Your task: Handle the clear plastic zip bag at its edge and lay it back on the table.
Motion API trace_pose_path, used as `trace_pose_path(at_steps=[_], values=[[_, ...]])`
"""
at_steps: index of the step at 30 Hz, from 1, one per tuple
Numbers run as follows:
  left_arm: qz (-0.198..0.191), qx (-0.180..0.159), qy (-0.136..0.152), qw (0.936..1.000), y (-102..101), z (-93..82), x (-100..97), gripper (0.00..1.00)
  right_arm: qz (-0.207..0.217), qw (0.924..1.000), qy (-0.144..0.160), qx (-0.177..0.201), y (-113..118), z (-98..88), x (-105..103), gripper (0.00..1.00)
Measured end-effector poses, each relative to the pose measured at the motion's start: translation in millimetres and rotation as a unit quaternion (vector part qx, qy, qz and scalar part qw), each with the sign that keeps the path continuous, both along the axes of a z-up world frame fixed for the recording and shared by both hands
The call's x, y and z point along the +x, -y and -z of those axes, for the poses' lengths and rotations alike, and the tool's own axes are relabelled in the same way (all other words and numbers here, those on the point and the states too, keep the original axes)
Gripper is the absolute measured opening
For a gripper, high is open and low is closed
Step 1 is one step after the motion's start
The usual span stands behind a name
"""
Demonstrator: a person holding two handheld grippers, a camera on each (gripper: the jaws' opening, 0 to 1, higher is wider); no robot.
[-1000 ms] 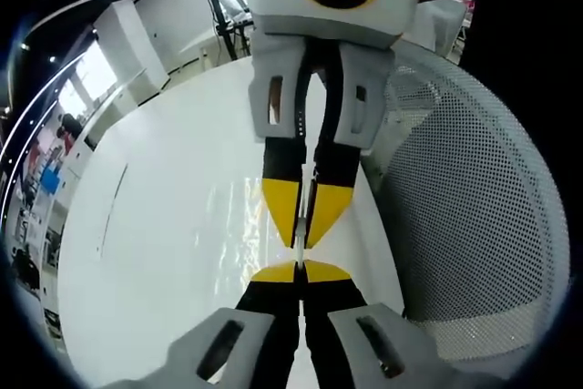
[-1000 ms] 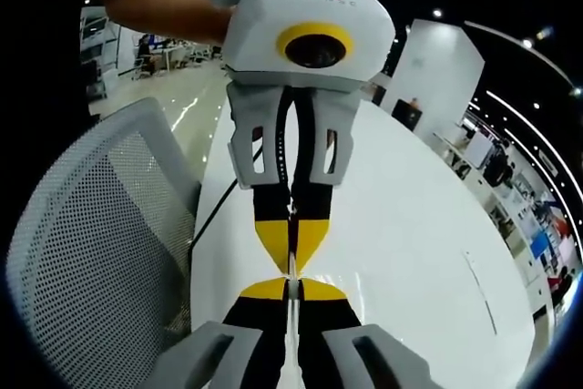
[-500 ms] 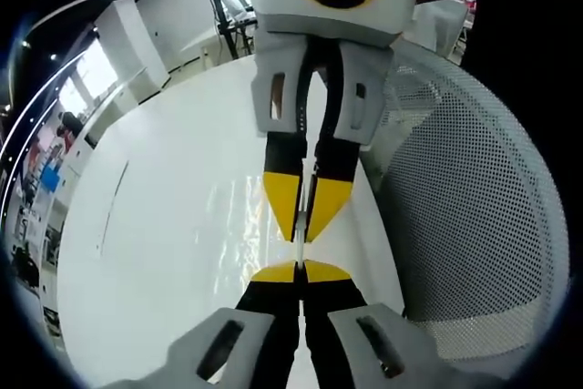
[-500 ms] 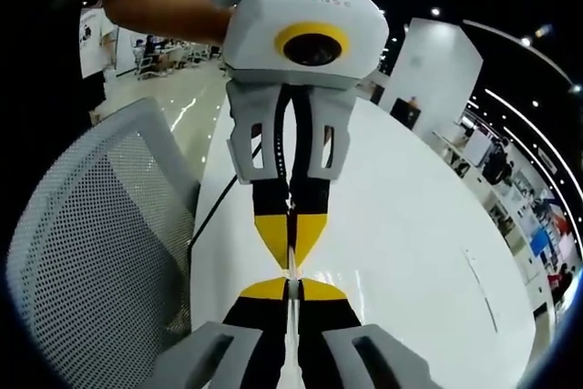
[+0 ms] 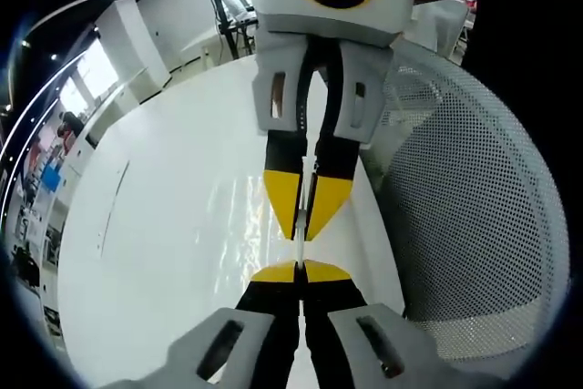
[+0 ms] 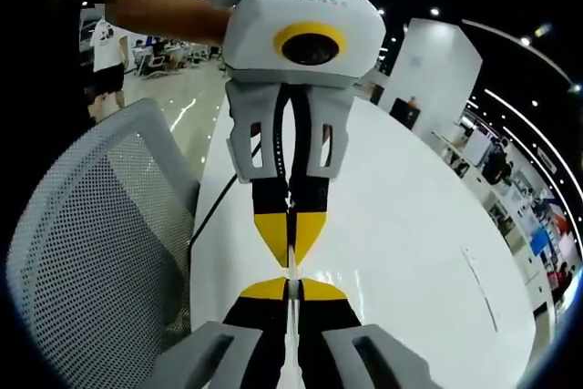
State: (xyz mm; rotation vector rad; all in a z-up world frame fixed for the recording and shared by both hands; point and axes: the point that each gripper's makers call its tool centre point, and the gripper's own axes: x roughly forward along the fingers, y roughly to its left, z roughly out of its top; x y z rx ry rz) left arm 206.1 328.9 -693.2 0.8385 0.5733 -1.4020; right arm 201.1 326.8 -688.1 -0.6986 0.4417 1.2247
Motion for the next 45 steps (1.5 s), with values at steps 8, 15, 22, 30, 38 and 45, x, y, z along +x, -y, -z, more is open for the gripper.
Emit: trace_pose_path(at_steps=[8,15,22,30,38,45], values=[[0.0,0.002,-0.001,1.0,0.1,-0.3,-1.1,0.0,0.003,1.0,-0.002,0.001,1.3,0.8,-0.3,0.0],[0.0,0.002,-0.001,1.0,-0.4,-0.3,-1.4,0.0,0.005,1.0,-0.002,0.002,2.4,0.8,-0.5,0.0],[-0.001,0.001,-0.002,1.0,-1.8,0.6,-1.3,0.0,0.002,1.0,-0.001,0.0,2.7,1.4,-0.7,0.0],[-0.002,0.0,-0.001,1.0,-1.9,0.4,-0.5,0.0,0.003,1.0,0.0,0.0,4.0,1.2,0.0,0.0],[-0.004,-0.001,-0.002,1.0,-2.9,0.8,-0.2,0.0,0.007,1.0,0.0,0.0,5.6,1.1,0.3,0.0],[-0.003,-0.001,0.0,1.0,-3.0,0.8,0.1,0.0,0.008,1.0,0.0,0.001,5.9,1.0,0.0,0.0]])
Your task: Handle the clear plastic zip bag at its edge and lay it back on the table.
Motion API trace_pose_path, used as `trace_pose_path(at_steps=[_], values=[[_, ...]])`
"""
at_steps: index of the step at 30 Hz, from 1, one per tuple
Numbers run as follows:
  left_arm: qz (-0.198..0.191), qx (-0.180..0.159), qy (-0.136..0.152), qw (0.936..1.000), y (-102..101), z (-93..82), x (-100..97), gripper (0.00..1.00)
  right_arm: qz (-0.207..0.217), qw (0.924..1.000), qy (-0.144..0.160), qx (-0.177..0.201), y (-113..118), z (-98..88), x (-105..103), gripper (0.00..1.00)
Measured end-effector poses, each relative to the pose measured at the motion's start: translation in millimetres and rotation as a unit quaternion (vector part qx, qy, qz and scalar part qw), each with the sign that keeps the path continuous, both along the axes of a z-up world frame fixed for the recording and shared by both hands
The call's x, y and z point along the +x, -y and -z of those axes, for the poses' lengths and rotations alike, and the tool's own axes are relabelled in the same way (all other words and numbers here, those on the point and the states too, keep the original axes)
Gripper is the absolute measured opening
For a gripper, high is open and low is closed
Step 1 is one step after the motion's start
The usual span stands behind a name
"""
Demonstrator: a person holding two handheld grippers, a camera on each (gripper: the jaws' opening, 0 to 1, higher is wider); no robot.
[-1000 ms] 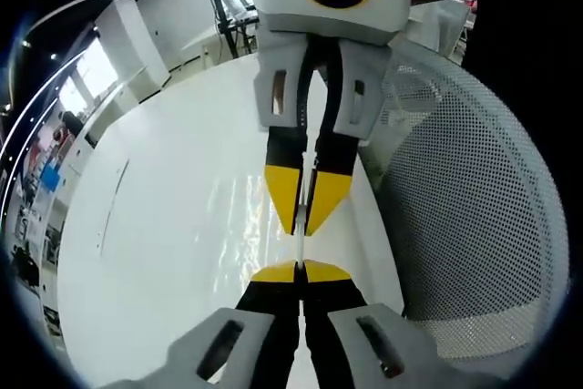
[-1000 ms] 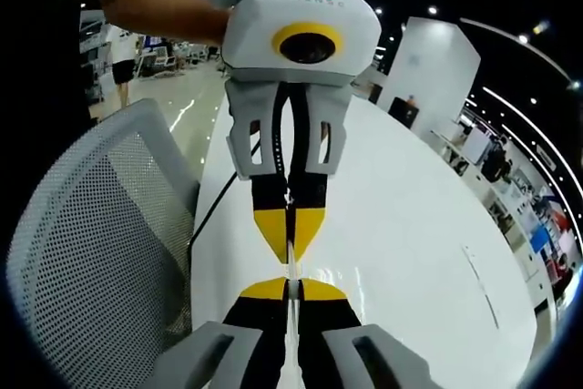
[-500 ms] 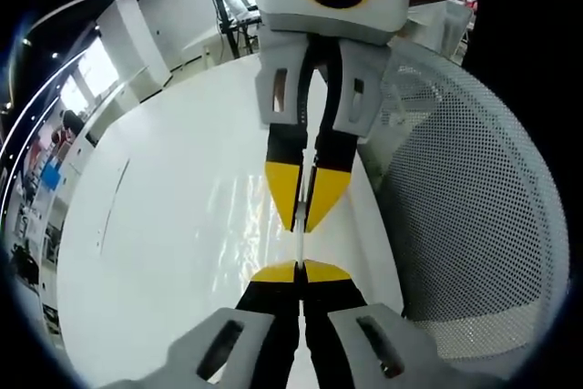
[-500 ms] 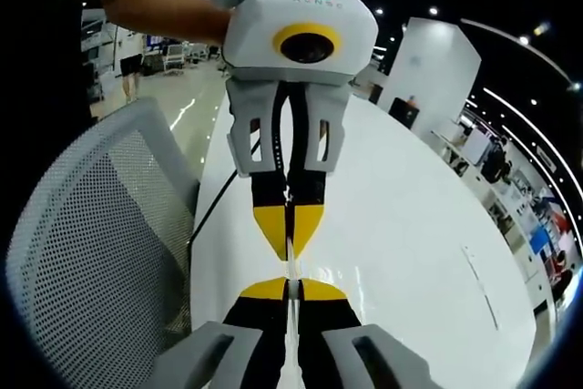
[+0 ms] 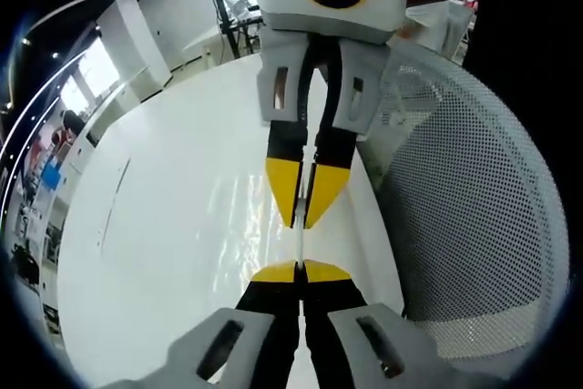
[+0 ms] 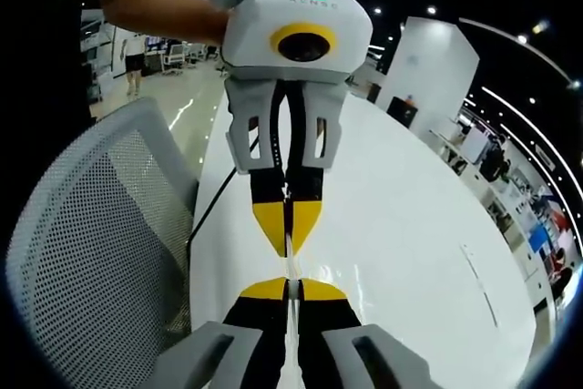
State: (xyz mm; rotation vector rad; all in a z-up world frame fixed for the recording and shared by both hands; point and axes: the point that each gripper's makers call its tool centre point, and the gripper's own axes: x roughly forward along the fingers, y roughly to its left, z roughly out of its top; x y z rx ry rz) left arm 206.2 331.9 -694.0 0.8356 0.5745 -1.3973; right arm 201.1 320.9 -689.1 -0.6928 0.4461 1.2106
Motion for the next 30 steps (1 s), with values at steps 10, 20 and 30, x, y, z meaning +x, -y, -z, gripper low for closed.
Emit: trace_pose_path(at_steps=[10,20,30], values=[[-0.002,-0.001,-0.001,1.0,-0.8,-0.3,-0.2,0.0,-0.001,1.0,0.0,0.0,-0.9,-0.1,0.1,0.0],[-0.002,0.0,0.0,1.0,-1.7,-0.3,0.0,0.0,-0.002,1.0,0.0,0.0,-1.3,0.1,-0.2,0.0],[-0.006,0.0,-0.001,1.0,-5.8,1.0,-0.1,0.0,-0.007,1.0,-0.005,0.001,-5.8,1.9,-0.8,0.0]])
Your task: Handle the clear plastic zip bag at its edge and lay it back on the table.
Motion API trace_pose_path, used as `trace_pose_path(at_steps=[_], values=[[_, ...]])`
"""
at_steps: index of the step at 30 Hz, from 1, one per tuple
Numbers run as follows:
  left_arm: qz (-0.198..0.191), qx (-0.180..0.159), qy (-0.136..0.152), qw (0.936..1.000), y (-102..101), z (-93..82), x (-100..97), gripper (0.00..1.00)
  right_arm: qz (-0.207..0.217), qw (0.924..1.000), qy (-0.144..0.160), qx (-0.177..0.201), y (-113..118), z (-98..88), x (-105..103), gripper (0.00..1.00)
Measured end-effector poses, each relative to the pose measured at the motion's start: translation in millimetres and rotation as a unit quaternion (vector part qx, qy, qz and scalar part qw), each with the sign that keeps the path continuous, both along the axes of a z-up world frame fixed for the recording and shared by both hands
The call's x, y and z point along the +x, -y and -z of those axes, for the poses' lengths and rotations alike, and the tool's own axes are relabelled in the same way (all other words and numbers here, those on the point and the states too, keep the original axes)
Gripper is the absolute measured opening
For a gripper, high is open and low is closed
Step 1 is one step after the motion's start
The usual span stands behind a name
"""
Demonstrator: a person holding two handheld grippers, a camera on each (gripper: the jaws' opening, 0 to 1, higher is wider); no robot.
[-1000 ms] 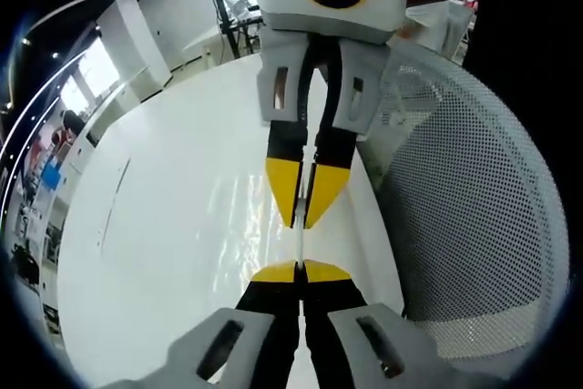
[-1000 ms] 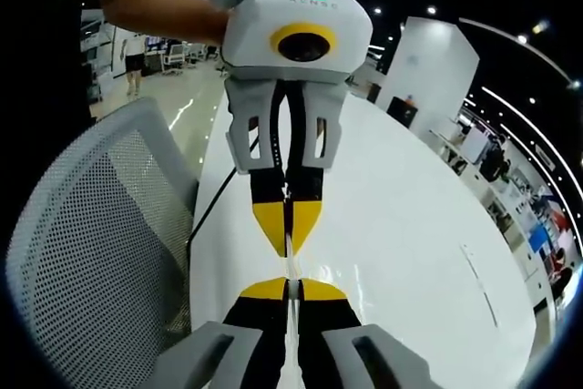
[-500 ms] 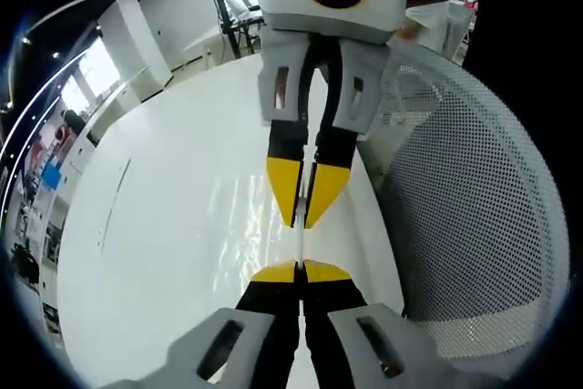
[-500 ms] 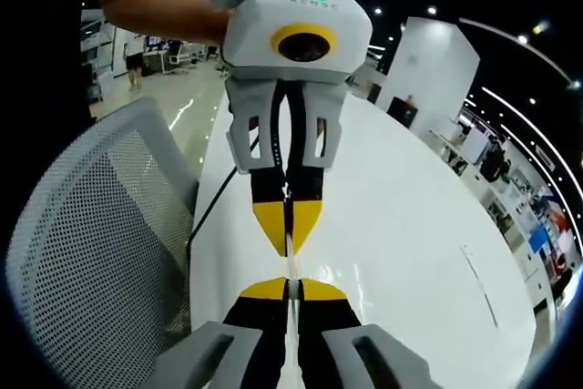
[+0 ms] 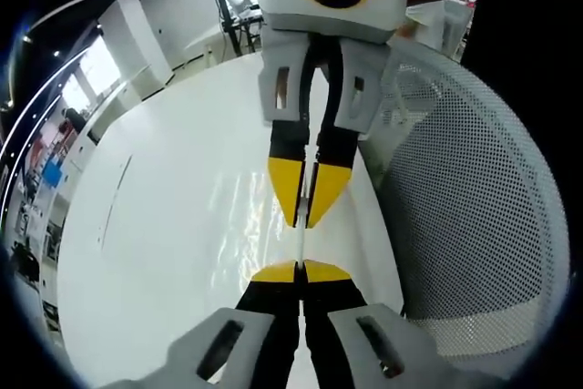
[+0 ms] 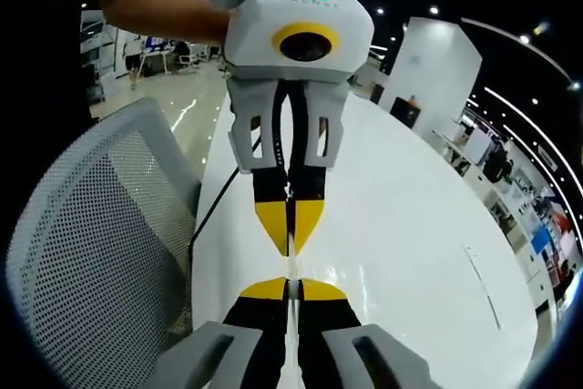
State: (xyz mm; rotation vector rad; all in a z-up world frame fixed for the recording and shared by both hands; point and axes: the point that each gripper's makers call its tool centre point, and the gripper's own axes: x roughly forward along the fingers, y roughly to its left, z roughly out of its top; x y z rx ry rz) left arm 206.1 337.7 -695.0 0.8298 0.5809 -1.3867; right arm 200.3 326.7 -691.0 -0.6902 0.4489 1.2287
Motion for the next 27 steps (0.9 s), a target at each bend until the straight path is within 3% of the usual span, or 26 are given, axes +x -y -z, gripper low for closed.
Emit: trace_pose_path(at_steps=[27], values=[[-0.005,0.0,-0.002,1.0,-3.7,1.2,-0.9,0.0,0.0,1.0,-0.002,-0.003,2.5,1.5,-1.1,0.0]])
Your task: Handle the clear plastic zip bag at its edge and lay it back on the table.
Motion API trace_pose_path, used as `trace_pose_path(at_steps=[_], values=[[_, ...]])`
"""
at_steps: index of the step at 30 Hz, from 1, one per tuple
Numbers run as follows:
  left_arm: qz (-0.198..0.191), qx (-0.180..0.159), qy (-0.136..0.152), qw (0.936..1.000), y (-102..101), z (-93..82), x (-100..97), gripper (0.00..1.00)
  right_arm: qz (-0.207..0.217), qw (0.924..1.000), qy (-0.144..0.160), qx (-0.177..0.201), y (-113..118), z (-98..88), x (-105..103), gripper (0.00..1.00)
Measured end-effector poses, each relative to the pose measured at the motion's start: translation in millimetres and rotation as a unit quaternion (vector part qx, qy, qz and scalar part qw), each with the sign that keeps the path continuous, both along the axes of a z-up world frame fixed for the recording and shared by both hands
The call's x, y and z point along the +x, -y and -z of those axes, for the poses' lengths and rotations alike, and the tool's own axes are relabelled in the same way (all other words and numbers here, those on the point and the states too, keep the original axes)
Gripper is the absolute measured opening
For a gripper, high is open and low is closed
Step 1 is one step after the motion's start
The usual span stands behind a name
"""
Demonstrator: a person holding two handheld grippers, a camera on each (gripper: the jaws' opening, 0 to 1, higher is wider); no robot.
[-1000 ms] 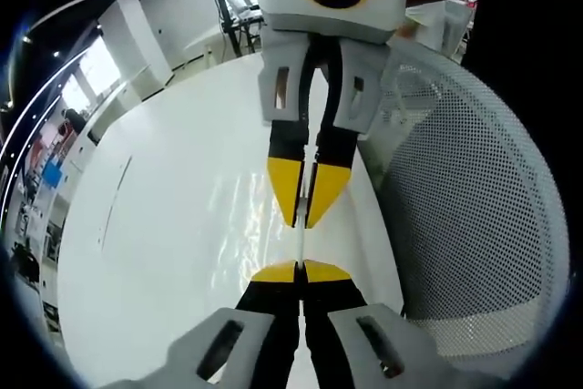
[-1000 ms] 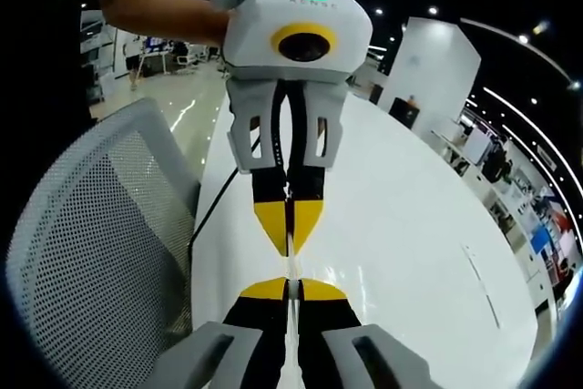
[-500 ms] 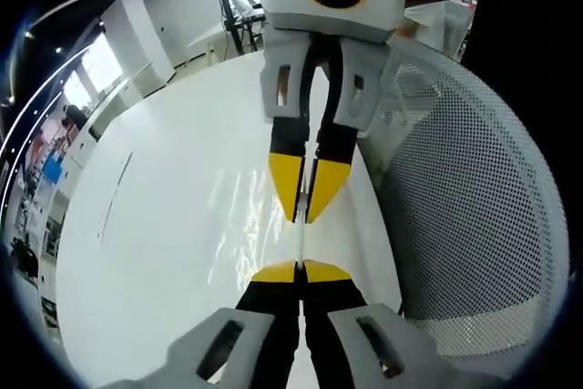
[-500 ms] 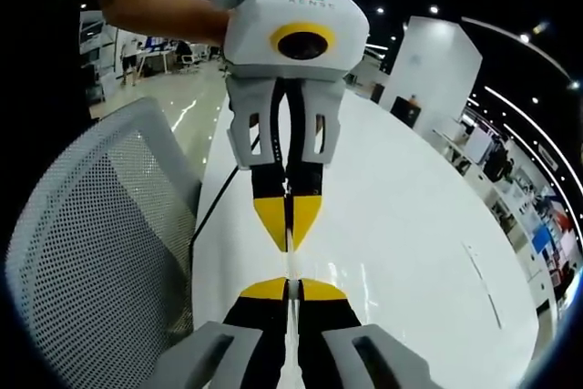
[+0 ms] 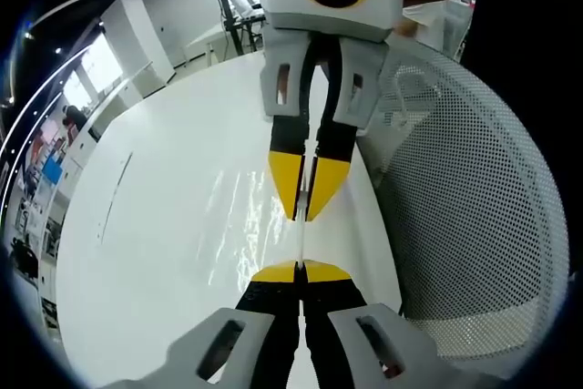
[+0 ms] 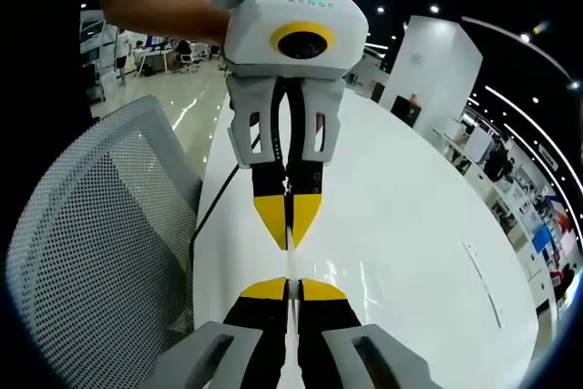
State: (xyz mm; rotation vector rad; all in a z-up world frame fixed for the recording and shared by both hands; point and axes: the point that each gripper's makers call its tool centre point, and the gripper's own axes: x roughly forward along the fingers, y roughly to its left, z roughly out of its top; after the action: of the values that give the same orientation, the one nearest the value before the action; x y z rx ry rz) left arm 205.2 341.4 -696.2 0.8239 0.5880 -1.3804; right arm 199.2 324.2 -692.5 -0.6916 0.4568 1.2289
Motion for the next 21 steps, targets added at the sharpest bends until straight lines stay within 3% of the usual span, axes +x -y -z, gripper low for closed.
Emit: trace_pose_path(at_steps=[21], values=[[-0.005,-0.001,0.002,1.0,-0.2,-1.1,1.6,0.0,0.004,1.0,0.001,0.002,4.1,-1.0,2.5,0.0]])
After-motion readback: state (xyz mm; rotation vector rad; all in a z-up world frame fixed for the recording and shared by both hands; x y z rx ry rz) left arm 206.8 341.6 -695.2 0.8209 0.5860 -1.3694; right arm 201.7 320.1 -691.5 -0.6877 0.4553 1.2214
